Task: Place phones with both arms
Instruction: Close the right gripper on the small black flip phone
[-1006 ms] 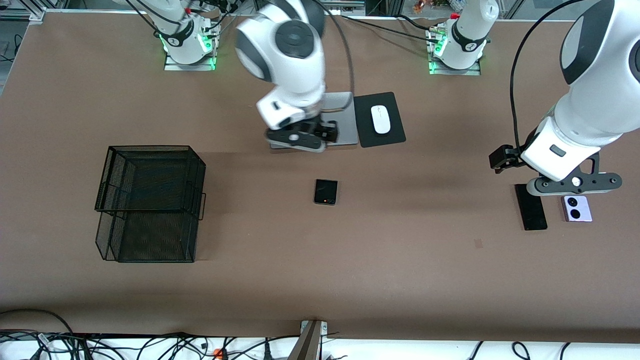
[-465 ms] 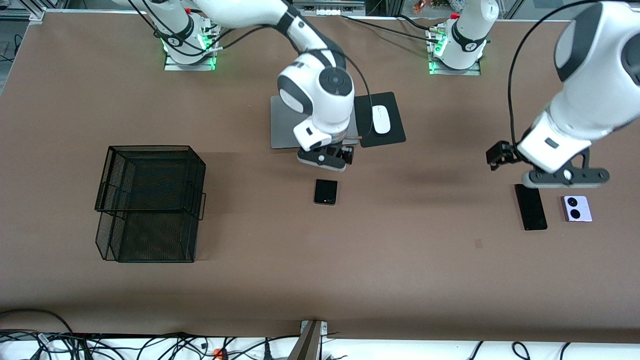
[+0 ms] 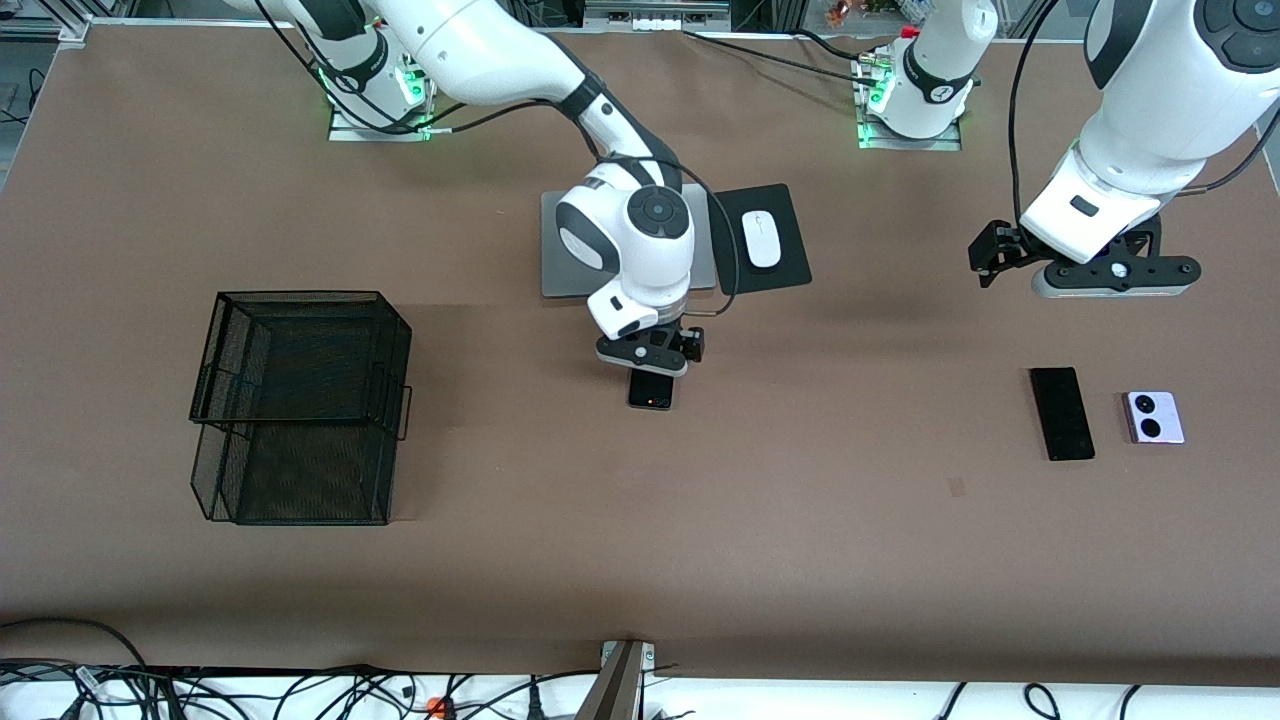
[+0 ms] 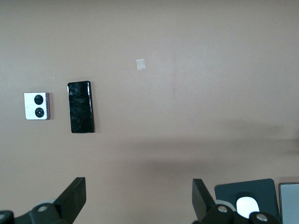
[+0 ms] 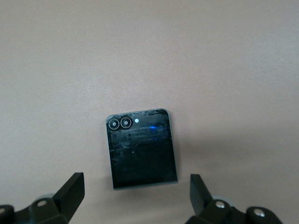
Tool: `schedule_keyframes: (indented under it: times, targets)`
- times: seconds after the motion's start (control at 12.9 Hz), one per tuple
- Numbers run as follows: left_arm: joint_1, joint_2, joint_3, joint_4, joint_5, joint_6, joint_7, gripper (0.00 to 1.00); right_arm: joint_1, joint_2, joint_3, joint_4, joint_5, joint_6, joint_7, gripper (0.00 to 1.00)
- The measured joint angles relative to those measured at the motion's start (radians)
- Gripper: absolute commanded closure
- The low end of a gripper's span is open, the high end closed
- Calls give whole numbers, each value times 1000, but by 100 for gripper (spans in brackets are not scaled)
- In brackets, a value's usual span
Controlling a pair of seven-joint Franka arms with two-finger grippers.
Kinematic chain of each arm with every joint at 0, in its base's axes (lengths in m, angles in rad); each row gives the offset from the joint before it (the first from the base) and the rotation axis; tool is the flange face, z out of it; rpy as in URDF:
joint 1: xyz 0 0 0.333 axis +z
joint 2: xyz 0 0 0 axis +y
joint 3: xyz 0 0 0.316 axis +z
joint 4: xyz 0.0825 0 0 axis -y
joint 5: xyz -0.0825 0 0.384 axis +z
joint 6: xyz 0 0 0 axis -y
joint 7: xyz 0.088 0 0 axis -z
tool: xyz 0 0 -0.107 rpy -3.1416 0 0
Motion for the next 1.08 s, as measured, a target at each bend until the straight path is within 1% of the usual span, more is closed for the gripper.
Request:
schedule_keyframes:
  times: [0.46, 0.93, 1.01, 1.08]
  targets:
    - [4, 0, 0, 0, 0, -4, 0, 0, 0, 56, -14, 3, -2, 72, -14, 0]
    - [4, 0, 0, 27, -1, -34, 0, 0, 0, 90, -17, 4, -2, 101, -19, 1]
    - [4, 0, 0, 27, -1, -35, 0, 0, 0, 95, -17, 4, -3, 108, -20, 22]
    - [5, 0, 0, 27, -2, -35, 0, 0, 0, 97, -17, 4, -6, 113, -22, 47]
